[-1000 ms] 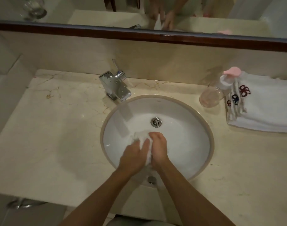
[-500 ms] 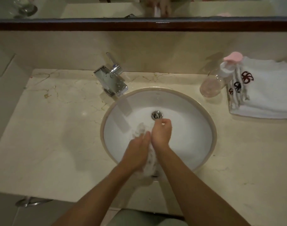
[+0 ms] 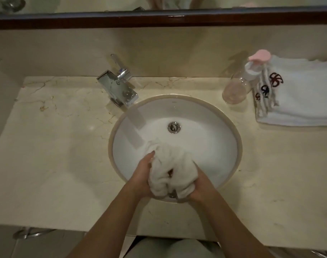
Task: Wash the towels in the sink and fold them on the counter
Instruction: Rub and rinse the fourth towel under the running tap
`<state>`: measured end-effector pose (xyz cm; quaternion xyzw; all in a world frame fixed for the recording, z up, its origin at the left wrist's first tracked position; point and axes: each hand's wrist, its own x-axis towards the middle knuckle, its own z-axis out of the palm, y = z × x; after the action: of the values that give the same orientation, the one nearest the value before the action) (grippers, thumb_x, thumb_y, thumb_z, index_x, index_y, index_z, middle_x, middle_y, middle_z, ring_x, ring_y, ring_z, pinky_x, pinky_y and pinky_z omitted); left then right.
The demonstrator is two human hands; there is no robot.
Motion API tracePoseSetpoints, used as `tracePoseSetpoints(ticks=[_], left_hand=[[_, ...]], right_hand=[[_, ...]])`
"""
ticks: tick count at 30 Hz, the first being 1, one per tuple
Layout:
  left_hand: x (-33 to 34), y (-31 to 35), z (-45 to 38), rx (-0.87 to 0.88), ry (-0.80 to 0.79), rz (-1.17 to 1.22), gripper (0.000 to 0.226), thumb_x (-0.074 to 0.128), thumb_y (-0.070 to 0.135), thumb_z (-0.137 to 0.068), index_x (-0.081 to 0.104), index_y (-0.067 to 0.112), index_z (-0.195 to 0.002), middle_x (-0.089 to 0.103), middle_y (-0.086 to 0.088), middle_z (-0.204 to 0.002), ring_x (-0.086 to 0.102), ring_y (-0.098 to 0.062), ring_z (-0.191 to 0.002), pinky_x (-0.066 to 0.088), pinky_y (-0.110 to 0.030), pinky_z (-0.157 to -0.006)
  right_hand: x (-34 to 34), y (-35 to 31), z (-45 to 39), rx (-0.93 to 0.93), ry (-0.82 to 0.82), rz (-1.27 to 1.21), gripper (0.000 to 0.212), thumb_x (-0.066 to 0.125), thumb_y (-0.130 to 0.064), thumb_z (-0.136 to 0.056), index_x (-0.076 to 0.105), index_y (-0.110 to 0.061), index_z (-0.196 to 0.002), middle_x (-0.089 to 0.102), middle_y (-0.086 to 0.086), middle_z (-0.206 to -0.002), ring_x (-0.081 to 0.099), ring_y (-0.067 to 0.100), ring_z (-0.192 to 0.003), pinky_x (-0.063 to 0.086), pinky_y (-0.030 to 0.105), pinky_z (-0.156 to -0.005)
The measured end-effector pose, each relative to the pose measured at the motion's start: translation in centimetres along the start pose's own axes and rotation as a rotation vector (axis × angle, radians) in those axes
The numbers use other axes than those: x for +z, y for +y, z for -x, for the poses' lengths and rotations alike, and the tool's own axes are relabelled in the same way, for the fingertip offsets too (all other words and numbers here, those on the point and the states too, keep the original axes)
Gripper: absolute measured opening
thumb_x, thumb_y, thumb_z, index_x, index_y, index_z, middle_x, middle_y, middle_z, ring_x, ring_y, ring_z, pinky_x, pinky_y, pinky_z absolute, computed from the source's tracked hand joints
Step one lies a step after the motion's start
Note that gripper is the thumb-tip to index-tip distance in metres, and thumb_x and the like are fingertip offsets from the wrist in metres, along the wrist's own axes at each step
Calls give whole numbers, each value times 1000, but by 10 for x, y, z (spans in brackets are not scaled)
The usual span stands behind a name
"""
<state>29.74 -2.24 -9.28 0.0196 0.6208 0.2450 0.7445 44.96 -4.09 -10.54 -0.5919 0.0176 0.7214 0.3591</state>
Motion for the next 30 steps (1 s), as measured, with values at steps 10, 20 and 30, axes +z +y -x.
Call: tracePoseSetpoints(ticks=[10, 20, 30], left_hand=[[14, -22, 12, 574, 277, -796, 36, 35, 32, -107, 66, 13, -103, 69, 0, -105, 64, -21, -99, 50, -36, -89], [15, 15, 9, 529, 268, -765, 50, 30, 51, -104, 72, 25, -102, 72, 4, -98, 66, -15, -90, 51, -32, -85], [27, 4, 12, 617, 290, -861, 59, 23, 55, -102, 62, 21, -75, 68, 3, -79, 63, -17, -79, 50, -37, -80]], right_hand=[[53, -17, -28, -385, 15, 740, 37, 51, -40, -94, 70, -8, -98, 73, 6, -97, 67, 27, -97, 51, 43, -95], [63, -13, -37, -307, 69, 526, 32, 47, -36, -100, 67, -17, -84, 69, 3, -83, 64, 26, -84, 48, 34, -82], [51, -28, -35, -152, 22, 446, 56, 35, -55, -104, 71, -15, -87, 75, 9, -85, 71, 26, -81, 56, 37, -75]])
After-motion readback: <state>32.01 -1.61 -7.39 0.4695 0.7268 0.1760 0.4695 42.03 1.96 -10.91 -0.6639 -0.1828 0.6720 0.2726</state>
